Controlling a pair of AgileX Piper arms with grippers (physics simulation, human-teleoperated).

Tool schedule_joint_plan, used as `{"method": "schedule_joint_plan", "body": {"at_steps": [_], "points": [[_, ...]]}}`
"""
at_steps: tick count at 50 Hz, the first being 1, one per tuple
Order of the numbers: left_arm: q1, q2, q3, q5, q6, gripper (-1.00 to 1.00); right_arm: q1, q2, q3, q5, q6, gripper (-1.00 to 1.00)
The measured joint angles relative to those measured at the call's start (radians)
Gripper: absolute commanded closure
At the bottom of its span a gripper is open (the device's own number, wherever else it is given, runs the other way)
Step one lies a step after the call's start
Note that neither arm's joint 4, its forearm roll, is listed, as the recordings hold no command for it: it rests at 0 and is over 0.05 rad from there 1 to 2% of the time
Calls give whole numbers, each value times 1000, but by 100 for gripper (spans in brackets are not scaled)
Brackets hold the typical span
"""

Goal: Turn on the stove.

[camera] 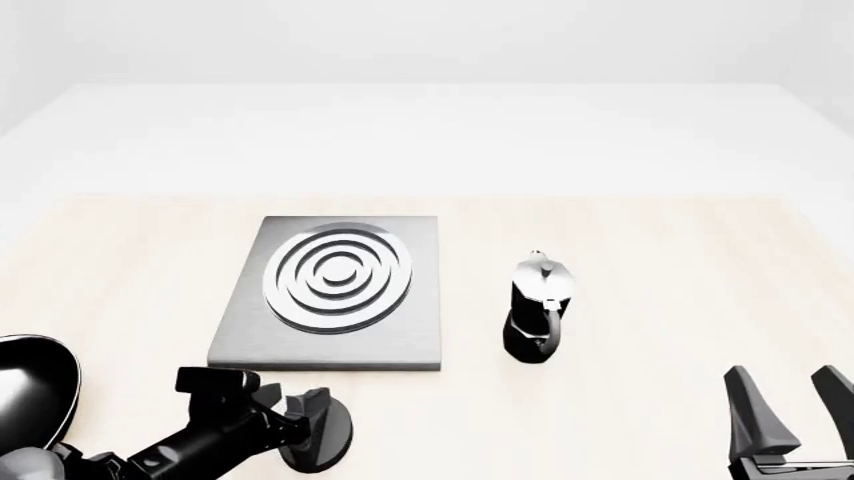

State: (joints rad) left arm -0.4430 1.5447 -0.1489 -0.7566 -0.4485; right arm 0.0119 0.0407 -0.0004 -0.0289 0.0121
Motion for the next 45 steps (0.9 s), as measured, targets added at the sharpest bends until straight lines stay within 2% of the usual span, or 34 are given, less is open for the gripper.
{"method": "schedule_joint_plan", "body": {"at_steps": [6,18,30,36,45], "points": [[23,-24,0,17,8,-100,1,7,0,-5,-1,-100],[141,-74,17,76,75,-100,1,9,0,-6,-3,-100],[188,-139,25,132,109,-100,2,10,0,-7,-6,-100],[202,-229,22,197,139,-100,2,13,0,-9,-7,-100],[232,-458,23,348,210,-100,2,6,0,-4,-7,-100]]}}
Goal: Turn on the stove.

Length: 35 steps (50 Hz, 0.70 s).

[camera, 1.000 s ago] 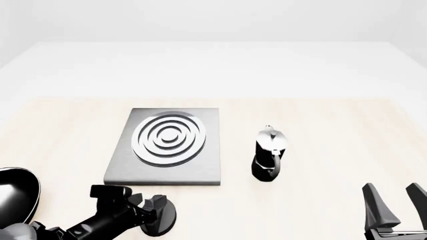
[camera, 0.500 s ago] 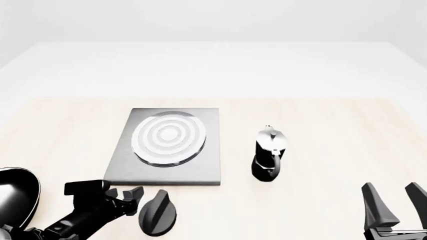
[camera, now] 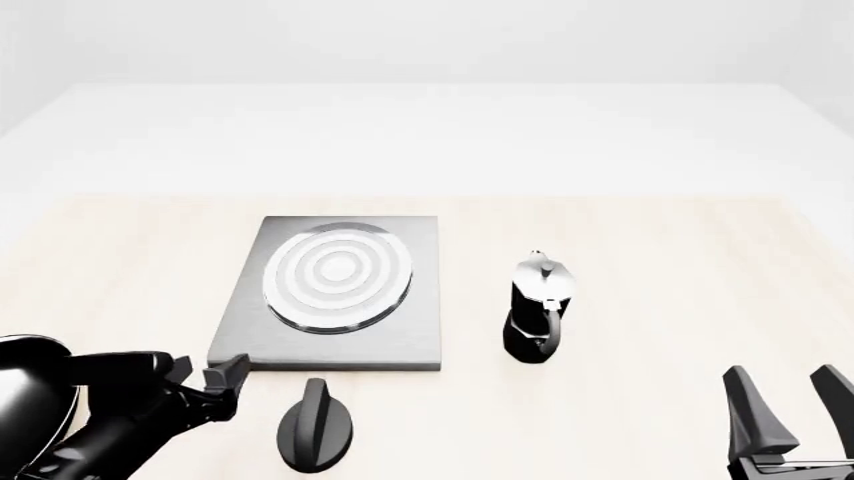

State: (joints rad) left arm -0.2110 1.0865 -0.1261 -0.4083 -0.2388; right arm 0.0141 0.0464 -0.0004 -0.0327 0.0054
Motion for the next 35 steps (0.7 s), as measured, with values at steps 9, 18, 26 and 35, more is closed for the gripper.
{"method": "schedule_joint_plan", "body": {"at_steps": [9,18,26,35], "points": [[18,-285,12,180,34,-100,1,2,0,-1,-2,-100],[-1,-629,5,426,25,-100,3,4,0,0,-5,-100],[-31,-878,-7,617,11,-100,4,7,0,-1,-5,-100],[-53,-1002,-18,710,16,-100,4,2,0,3,-4,-100]]}}
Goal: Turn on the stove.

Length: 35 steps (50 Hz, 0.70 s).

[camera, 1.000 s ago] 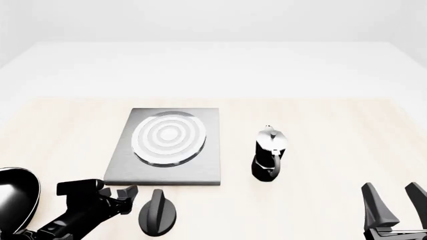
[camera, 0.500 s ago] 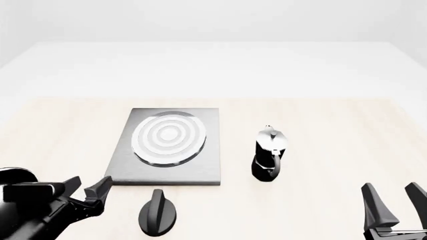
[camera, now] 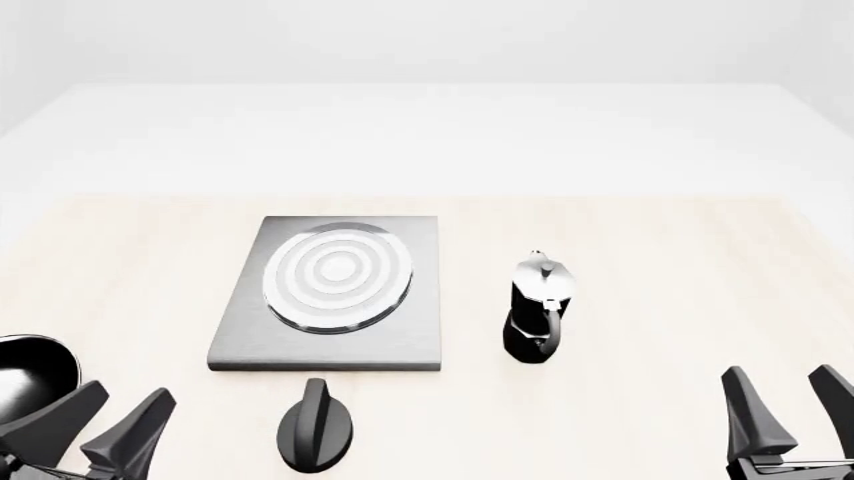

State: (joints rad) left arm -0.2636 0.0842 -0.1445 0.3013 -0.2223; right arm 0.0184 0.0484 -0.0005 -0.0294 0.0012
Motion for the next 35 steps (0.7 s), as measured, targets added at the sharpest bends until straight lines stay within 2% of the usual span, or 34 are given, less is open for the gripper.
{"method": "schedule_joint_plan", "body": {"at_steps": [9,21,35], "points": [[14,-50,17,45,20,-100,0,-3,0,3,5,-100],[76,-74,62,74,21,-100,2,-2,0,3,9,-100],[146,-82,102,108,79,-100,5,13,0,-7,13,-100]]}}
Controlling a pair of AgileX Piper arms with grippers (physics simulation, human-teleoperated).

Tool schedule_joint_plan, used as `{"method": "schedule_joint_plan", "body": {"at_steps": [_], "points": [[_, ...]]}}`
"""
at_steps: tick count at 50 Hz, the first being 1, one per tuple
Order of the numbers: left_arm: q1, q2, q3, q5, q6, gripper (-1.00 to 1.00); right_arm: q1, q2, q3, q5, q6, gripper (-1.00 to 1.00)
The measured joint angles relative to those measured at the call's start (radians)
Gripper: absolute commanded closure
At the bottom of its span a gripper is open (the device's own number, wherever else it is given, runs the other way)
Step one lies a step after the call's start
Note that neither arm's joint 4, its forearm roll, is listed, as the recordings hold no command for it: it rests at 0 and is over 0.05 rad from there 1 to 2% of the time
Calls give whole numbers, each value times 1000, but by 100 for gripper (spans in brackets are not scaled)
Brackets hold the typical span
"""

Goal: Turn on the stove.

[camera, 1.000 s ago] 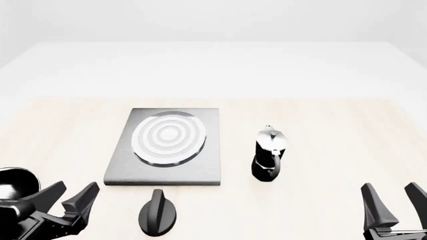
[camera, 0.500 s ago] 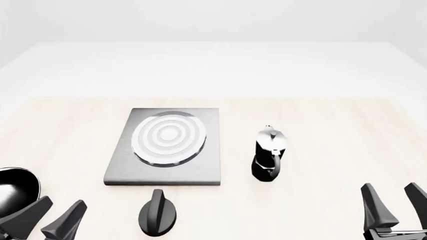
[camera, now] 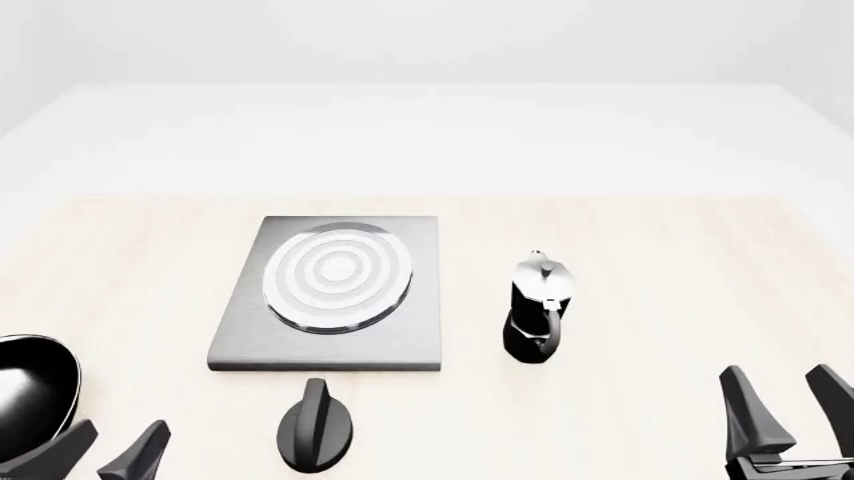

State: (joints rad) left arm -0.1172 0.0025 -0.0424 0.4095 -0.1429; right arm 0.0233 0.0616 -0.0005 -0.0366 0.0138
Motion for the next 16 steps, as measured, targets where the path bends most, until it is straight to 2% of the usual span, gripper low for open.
{"method": "schedule_joint_plan", "body": {"at_steps": [16], "points": [[71,-2,25,2,40,-100,0,-12,0,10,4,-100]]}}
